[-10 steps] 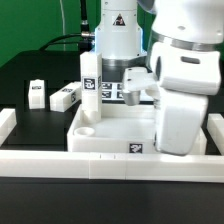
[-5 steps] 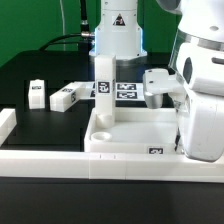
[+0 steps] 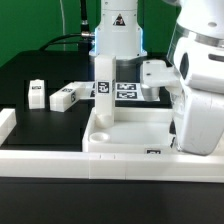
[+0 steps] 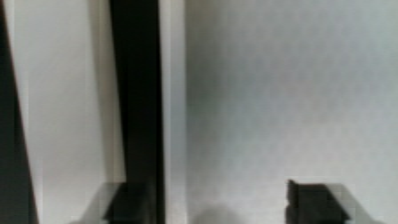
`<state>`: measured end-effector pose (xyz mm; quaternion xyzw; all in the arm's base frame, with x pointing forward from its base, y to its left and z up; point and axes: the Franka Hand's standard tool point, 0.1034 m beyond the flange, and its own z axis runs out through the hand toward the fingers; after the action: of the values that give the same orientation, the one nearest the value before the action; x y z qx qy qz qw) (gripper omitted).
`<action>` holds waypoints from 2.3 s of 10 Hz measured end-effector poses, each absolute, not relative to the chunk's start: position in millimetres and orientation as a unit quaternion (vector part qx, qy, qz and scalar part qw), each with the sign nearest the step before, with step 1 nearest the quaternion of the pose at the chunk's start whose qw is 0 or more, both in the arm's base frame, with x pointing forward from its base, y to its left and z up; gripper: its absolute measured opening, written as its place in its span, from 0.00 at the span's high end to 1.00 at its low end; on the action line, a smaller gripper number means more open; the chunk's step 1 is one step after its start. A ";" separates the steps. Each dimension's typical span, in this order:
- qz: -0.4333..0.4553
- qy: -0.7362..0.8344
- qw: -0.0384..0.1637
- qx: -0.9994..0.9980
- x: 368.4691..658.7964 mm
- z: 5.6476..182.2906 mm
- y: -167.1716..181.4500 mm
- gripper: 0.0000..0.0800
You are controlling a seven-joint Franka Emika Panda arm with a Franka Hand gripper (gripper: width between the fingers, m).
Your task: Assemble desk
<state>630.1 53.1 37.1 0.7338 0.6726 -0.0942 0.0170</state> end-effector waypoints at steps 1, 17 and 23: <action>-0.097 0.671 0.017 0.735 632.5 47.6 50.5 0.41; -0.060 0.399 0.052 0.914 593.6 82.6 -13.6 0.19; -0.039 0.146 -0.013 0.988 574.1 98.8 -65.1 0.19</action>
Offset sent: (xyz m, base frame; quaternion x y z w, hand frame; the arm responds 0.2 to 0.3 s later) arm -0.0067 -0.0146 0.0438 0.0063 -0.0258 0.0145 0.9995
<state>574.1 -65.1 98.8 0.9884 0.1461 -0.0395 -0.0130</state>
